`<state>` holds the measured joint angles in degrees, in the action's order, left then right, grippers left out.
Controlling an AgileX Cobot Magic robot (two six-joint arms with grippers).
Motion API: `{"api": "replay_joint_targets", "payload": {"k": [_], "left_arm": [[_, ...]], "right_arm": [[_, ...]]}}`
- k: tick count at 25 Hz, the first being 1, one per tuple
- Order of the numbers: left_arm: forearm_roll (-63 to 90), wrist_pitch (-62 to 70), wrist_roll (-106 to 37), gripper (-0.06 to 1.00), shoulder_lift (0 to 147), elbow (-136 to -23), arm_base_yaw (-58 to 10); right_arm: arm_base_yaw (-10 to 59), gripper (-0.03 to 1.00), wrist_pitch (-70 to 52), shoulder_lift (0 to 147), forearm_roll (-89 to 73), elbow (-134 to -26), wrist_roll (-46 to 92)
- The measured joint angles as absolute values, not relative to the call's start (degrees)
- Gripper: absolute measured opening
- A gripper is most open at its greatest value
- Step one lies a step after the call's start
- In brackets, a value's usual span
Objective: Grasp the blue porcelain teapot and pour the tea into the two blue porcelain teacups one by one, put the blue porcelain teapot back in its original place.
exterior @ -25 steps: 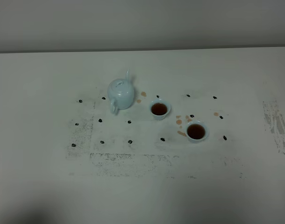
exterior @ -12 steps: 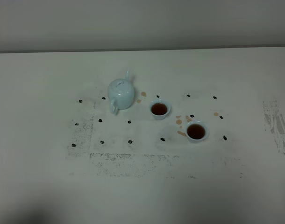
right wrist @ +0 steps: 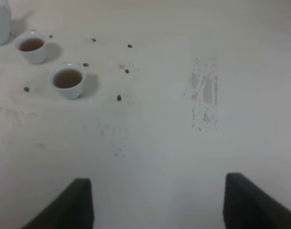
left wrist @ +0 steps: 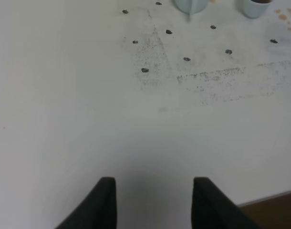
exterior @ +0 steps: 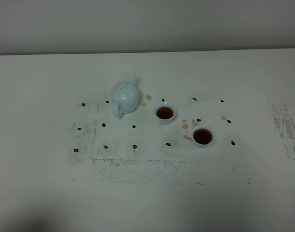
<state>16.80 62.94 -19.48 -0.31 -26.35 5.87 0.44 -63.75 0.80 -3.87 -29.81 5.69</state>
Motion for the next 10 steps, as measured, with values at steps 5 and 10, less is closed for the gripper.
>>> {"api": "replay_joint_targets", "payload": {"k": [5,10], "left_arm": [[16.8,62.9,-19.5,0.36,-0.3,-26.4,5.9],[16.8,62.9,-19.5,0.36,-0.3,-26.4,5.9]], "right_arm": [[0.4,0.56,-63.7,0.8,-3.9,-29.8,5.7],[0.4,0.56,-63.7,0.8,-3.9,-29.8,5.7]]}}
